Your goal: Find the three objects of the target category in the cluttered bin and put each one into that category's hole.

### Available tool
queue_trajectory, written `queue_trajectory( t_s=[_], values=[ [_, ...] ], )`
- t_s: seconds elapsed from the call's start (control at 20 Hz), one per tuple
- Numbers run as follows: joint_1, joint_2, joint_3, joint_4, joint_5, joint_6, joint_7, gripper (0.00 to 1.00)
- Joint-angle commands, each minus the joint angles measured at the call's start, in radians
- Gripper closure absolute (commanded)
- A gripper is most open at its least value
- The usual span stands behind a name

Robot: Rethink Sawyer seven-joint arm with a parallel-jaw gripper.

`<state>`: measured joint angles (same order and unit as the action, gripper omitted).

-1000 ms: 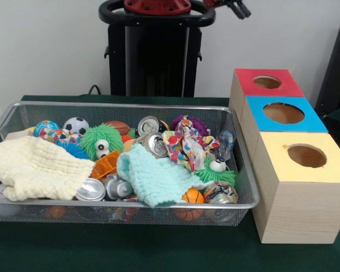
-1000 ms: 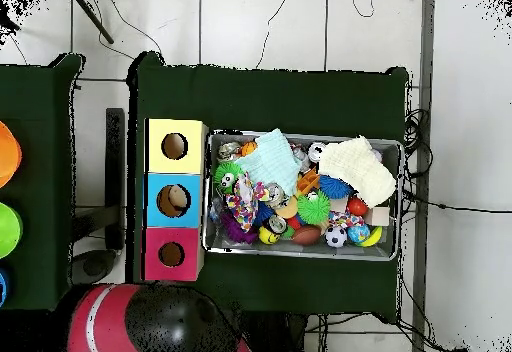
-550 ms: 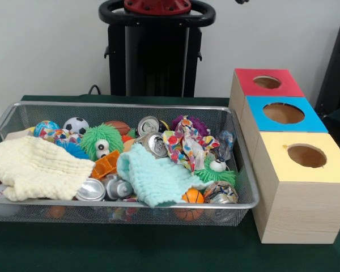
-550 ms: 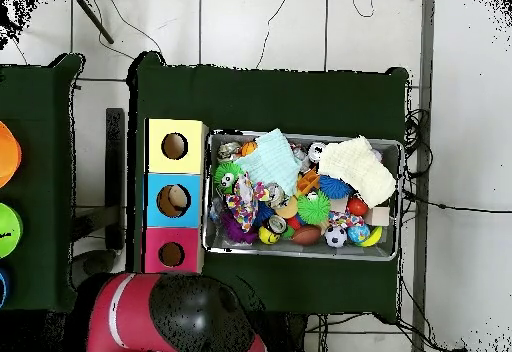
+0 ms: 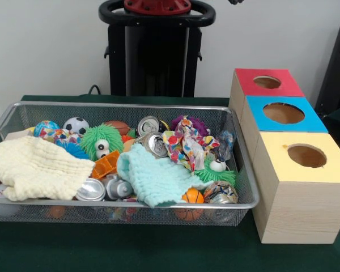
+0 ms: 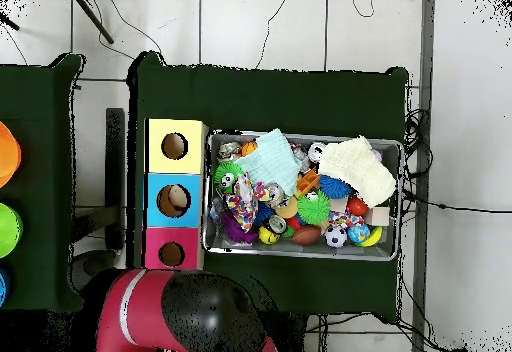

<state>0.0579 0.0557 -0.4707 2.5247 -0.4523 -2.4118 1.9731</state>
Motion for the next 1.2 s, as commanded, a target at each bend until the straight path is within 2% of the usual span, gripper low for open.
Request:
queue_trajectory(
  t_s=[0.05, 0.25, 0.6, 0.9, 1.2],
  values=[
    [-0.031, 0.364, -0.018, 0.009, 0.016, 0.993, 0.03, 1.0],
    [-0.028, 0.309, -0.004, 0.008, 0.01, 1.049, 0.005, 1.0],
    [-0.044, 0.167, 0.033, 0.014, 0.005, 1.193, -0.036, 1.0],
    [-0.051, -0.011, 0.097, 0.014, 0.011, 1.375, -0.072, 1.0],
    [-0.012, -0.134, 0.167, 0.043, 0.068, 1.487, -0.054, 1.0]
  ],
)
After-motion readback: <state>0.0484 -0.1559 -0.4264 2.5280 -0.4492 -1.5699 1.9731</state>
